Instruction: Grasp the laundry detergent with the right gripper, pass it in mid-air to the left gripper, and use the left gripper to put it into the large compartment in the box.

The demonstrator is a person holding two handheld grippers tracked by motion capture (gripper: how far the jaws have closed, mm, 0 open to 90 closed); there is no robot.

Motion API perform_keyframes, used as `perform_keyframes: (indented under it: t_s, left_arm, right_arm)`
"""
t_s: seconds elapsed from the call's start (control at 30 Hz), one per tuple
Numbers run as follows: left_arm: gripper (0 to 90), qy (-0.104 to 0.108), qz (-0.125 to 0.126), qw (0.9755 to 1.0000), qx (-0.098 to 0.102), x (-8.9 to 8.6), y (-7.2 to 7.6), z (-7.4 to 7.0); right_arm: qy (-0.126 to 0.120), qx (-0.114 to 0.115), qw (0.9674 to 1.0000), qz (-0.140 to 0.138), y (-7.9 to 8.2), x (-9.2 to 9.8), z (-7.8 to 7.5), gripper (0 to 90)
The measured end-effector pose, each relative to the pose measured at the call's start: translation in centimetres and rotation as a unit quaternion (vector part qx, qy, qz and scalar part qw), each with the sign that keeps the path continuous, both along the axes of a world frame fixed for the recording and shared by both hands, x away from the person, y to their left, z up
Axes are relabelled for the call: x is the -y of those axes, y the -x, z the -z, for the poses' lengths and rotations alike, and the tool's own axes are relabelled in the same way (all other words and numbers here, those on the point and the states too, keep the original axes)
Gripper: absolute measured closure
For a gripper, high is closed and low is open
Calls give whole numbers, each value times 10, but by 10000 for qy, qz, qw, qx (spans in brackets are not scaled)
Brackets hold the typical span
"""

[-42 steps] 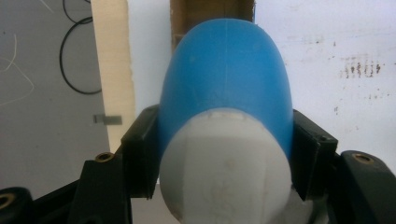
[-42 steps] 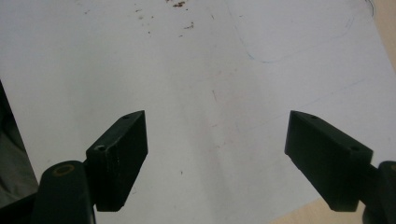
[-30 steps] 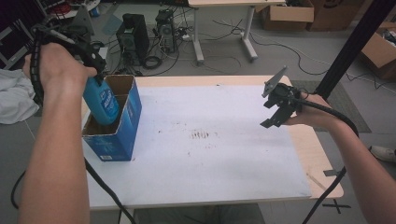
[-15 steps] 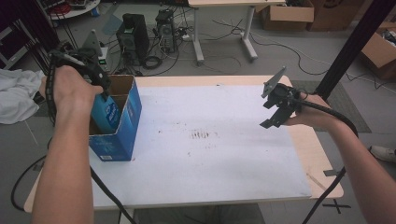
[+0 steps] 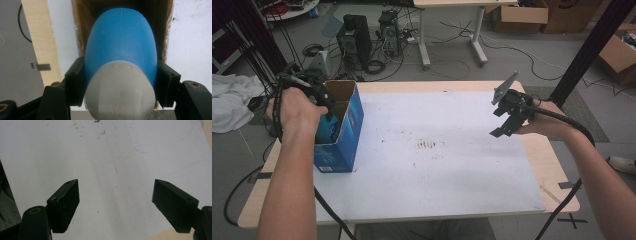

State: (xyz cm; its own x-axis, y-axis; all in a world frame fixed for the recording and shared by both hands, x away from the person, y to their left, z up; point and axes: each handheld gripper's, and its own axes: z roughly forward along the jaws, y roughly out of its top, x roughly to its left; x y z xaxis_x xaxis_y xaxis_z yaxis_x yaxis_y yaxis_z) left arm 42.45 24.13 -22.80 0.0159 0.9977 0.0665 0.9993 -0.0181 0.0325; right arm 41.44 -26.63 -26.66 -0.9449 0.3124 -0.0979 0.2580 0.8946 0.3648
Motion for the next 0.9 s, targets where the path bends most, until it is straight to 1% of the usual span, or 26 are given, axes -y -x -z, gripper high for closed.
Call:
perform_keyframes:
  t_s: [0.03,0.07,0.13,0.17,0.27,0.37,0.47,0.6,0.73,0.9]
  left_arm:
    - [388,5,12,10000,-40,0,-1,6]
    - [388,0,17,10000,-32,1,-1,8]
    - [388,-9,36,10000,-48,1,-1,10]
    - [388,-21,42,10000,-49,2,-1,14]
    - [388,-18,54,10000,-70,2,-2,18]
    - [388,-15,49,9999,-91,2,-2,25]
    - [388,-18,70,9999,-124,1,-2,29]
    - [387,40,48,9999,-137,0,-2,34]
    - [387,32,71,9998,-171,0,-1,39]
    - [387,58,46,9999,-115,-1,0,41]
  right_arm:
    - [-4,-1,10000,-1,0,0,0,218]
    - [-14,0,10000,2,0,0,0,218]
    - [-7,-2,10000,3,0,1,1,218]
    - [-7,-2,10000,-2,0,1,1,218]
    - [-12,3,10000,1,0,1,1,218]
    - [-13,4,10000,7,0,1,0,218]
    - [-18,19,10000,3,-1,1,0,219]
    - [-18,18,10000,6,-1,0,1,219]
    - [-8,16,10000,5,-1,-1,2,219]
    - [0,7,10000,8,-1,-1,3,220]
